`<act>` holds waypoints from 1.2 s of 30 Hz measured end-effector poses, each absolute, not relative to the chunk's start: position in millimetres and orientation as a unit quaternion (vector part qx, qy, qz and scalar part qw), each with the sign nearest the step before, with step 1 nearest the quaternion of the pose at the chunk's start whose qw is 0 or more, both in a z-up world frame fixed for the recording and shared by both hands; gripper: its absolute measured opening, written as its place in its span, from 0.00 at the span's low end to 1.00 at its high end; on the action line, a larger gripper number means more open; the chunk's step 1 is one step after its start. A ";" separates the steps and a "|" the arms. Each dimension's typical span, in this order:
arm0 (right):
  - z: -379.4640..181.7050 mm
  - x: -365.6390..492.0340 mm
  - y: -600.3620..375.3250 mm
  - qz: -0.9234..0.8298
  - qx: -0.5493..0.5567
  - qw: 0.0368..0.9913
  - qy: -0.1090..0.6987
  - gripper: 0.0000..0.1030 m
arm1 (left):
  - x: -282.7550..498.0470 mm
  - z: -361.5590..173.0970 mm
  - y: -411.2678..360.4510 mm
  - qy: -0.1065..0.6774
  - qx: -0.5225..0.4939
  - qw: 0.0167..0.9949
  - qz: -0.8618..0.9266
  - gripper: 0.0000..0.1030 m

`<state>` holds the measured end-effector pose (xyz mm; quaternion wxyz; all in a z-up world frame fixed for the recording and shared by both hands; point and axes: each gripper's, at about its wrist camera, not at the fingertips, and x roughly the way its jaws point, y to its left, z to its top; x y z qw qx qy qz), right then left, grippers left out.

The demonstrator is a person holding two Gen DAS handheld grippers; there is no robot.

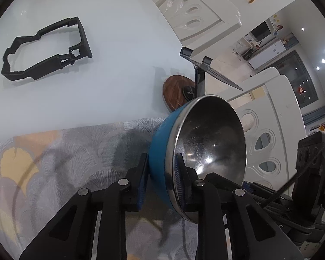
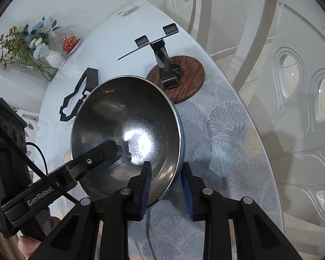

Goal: Organize plates and bowls
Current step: 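Carry the blue steel bowl with the left tool to the nested bowls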

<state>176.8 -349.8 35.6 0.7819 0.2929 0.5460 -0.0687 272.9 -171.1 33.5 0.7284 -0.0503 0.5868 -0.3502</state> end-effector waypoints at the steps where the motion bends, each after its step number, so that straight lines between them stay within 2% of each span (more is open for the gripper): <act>1: 36.4 175.4 -349.8 -0.067 0.295 0.781 0.546 0.23 | 271.2 36.0 -169.1 0.586 -0.051 0.729 -0.350 0.19; 12: 86.0 145.9 -314.5 -0.048 0.276 0.794 0.540 0.22 | 235.8 82.8 -134.6 0.563 -0.067 0.748 -0.344 0.19; 23: 146.8 89.2 -249.8 -0.022 0.246 0.809 0.533 0.22 | 165.5 141.5 -66.2 0.532 -0.098 0.774 -0.328 0.19; 36: 179.5 -4.4 -165.1 0.003 0.236 0.816 0.527 0.22 | 74.8 171.2 14.6 0.511 -0.111 0.793 -0.313 0.19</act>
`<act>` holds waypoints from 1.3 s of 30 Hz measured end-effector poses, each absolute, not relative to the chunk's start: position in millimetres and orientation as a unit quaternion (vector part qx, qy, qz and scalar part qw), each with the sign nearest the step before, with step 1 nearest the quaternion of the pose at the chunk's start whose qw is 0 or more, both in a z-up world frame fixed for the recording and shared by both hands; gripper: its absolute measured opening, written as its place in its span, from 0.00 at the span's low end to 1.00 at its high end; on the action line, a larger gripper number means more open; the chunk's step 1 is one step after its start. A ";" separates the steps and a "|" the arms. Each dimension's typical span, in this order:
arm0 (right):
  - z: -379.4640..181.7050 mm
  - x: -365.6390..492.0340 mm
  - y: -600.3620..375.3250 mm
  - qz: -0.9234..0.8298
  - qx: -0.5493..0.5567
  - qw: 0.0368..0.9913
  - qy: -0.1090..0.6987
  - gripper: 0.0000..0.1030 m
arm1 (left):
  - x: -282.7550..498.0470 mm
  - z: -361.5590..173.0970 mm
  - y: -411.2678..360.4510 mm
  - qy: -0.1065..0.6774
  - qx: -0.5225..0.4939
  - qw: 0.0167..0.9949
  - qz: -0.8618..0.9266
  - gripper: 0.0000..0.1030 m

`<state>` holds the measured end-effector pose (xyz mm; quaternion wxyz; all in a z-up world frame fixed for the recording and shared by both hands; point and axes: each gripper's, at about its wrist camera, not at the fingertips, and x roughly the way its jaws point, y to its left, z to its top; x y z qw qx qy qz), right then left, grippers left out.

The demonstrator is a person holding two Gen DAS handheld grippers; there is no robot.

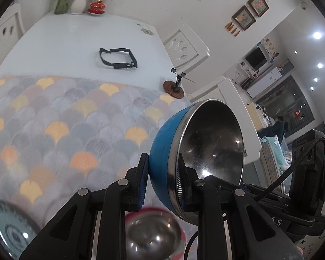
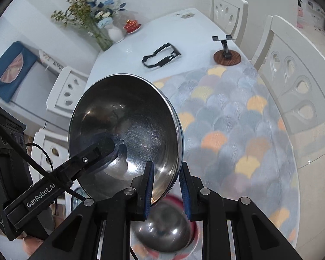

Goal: Organize plates and bowls
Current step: 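Carry the blue steel bowl with the left tool to the nested bowls, then lower the blue steel bowl into the red steel bowl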

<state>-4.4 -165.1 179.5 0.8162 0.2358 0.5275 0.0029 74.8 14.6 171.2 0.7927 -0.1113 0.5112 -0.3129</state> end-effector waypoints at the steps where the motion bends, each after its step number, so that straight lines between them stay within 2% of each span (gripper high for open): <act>1: 179.8 -9.2 -161.3 0.004 0.235 0.816 0.528 0.22 | 68.7 171.6 20.2 0.510 -0.114 0.793 -0.312 0.19; 18: 147.0 -82.9 -113.9 -0.005 0.222 0.784 0.579 0.23 | -11.1 132.9 58.3 0.530 -0.102 0.787 -0.299 0.19; 28: 112.9 -94.9 -118.2 -0.024 0.234 0.749 0.620 0.23 | -27.0 106.8 46.4 0.548 -0.067 0.781 -0.293 0.19; 39: 102.5 -95.4 -124.6 -0.032 0.237 0.741 0.628 0.23 | -27.0 92.1 38.8 0.558 -0.039 0.780 -0.281 0.19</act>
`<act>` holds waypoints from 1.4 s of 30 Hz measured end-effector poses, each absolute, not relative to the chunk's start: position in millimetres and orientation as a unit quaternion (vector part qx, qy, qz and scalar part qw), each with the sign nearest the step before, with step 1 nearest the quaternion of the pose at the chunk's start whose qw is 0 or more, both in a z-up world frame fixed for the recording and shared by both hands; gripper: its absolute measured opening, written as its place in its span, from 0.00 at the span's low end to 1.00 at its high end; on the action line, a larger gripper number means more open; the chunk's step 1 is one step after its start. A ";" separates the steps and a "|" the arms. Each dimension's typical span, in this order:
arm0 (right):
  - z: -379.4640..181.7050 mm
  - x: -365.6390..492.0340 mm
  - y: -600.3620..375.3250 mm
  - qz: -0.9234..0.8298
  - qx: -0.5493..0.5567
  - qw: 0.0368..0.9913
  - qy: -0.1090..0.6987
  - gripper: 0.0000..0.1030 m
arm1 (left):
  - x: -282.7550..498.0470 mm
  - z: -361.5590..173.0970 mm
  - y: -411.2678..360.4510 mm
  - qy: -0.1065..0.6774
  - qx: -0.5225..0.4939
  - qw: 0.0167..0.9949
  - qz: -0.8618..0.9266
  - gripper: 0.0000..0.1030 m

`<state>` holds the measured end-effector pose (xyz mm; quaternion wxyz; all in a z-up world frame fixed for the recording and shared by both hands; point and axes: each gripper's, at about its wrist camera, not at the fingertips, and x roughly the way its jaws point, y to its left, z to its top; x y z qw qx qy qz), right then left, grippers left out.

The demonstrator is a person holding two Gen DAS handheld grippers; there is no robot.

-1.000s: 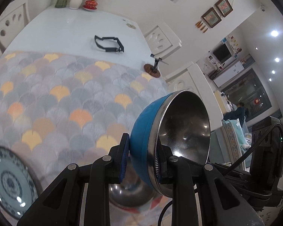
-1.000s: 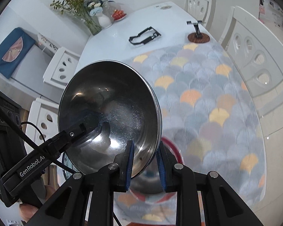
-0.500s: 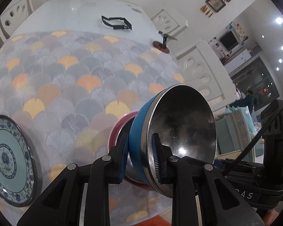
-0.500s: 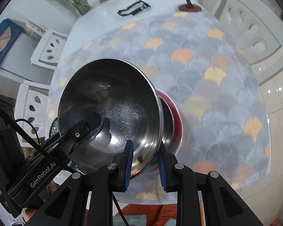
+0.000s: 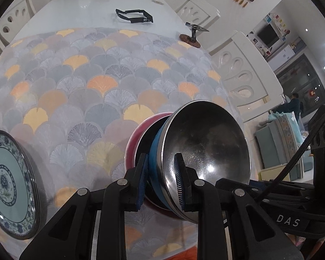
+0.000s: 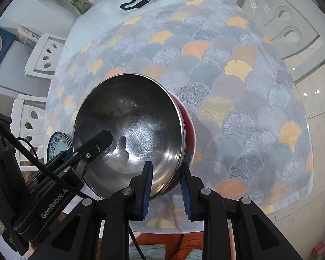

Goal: Organize plates and bowls
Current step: 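Lower the blue steel bowl into the red steel bowl, then open the left tool and lift it off the bowl rims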

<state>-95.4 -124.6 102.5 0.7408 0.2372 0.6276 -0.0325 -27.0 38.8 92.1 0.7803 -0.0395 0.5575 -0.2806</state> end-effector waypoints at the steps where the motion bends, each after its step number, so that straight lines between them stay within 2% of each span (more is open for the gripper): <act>1: 102.2 -94.7 -124.2 -0.032 0.236 0.741 0.628 0.23 | -26.5 92.0 39.0 0.558 -0.040 0.780 -0.280 0.19; 11: 103.9 -91.8 -126.9 -0.024 0.242 0.741 0.626 0.23 | -20.1 94.7 47.2 0.557 -0.044 0.786 -0.265 0.24; 15: 114.6 -95.5 -125.8 -0.034 0.214 0.755 0.619 0.23 | -18.4 101.4 59.2 0.547 -0.048 0.794 -0.262 0.30; 18: 122.2 -100.0 -122.1 -0.044 0.180 0.767 0.614 0.23 | -19.5 100.1 69.0 0.549 -0.058 0.792 -0.261 0.30; 24: 116.2 -102.8 -120.6 -0.032 0.195 0.756 0.624 0.23 | -24.9 94.2 72.1 0.557 -0.066 0.785 -0.262 0.30; 33: 156.4 -104.9 -121.9 -0.035 0.205 0.783 0.586 0.24 | -27.5 128.3 80.4 0.522 -0.065 0.805 -0.276 0.30; 36: 180.7 -106.0 -122.3 -0.040 0.194 0.802 0.563 0.30 | -27.2 156.3 84.5 0.491 -0.062 0.821 -0.285 0.30; 38: 196.1 -107.8 -124.0 -0.043 0.193 0.815 0.545 0.44 | -29.0 173.1 86.8 0.473 -0.062 0.829 -0.291 0.30; 39: 203.0 -109.3 -124.3 -0.045 0.192 0.822 0.534 0.54 | -30.7 181.4 88.0 0.465 -0.061 0.833 -0.293 0.34; 40: 209.3 -111.3 -124.0 -0.048 0.189 0.829 0.525 0.55 | -32.8 187.7 88.8 0.458 -0.060 0.836 -0.295 0.36; 41: 214.1 -112.9 -123.3 -0.051 0.184 0.833 0.519 0.55 | -34.4 191.2 89.1 0.455 -0.059 0.838 -0.296 0.46; 42: 216.5 -114.1 -121.9 -0.052 0.180 0.835 0.518 0.56 | -36.2 193.8 89.5 0.453 -0.060 0.839 -0.296 0.66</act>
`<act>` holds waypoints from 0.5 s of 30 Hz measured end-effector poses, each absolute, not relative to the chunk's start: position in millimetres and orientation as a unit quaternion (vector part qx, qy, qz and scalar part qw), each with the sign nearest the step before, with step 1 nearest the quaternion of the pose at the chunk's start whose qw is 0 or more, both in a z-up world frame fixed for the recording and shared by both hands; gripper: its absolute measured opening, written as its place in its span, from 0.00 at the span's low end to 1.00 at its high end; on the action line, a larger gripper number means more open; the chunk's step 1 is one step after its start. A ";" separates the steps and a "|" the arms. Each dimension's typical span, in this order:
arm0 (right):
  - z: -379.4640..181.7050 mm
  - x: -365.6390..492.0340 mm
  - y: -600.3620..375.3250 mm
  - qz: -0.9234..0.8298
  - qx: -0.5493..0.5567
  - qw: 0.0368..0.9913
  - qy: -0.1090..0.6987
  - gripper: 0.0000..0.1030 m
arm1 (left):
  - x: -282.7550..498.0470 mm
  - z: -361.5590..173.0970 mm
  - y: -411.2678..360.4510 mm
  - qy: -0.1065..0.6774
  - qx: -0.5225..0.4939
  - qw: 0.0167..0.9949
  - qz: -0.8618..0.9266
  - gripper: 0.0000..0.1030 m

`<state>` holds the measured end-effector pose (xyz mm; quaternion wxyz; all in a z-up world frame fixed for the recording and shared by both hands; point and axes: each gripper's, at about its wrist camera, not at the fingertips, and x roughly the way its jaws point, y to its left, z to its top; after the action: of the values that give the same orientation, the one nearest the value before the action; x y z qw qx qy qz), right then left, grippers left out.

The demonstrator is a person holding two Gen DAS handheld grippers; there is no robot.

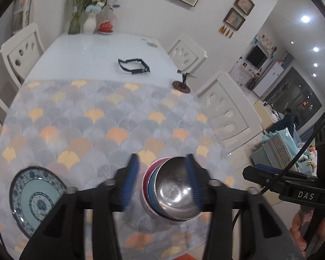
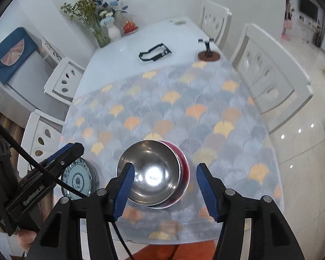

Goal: Organize plates and bowls
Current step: 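Open the left tool and lift it off the bowl rims, then grasp the rims of the nested bowl stack with the left tool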

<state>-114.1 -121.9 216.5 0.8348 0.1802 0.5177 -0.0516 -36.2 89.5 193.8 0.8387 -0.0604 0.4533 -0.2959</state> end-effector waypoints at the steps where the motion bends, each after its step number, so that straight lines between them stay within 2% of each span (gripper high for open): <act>1: 217.4 -115.3 -120.8 -0.050 0.179 0.835 0.518 0.56 | -38.2 195.2 91.1 0.450 -0.067 0.840 -0.295 0.74; 2: 216.8 -116.4 -120.0 -0.048 0.180 0.834 0.519 0.56 | -40.1 195.4 92.5 0.448 -0.073 0.841 -0.295 0.81; 15: 188.2 -114.2 -103.2 -0.040 0.138 0.829 0.540 0.57 | -46.6 158.7 89.5 0.500 -0.095 0.816 -0.274 0.81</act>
<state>-114.2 -103.2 188.2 0.8290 0.1381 0.5404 -0.0403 -46.6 89.5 158.7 0.8160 -0.0955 0.4997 -0.2743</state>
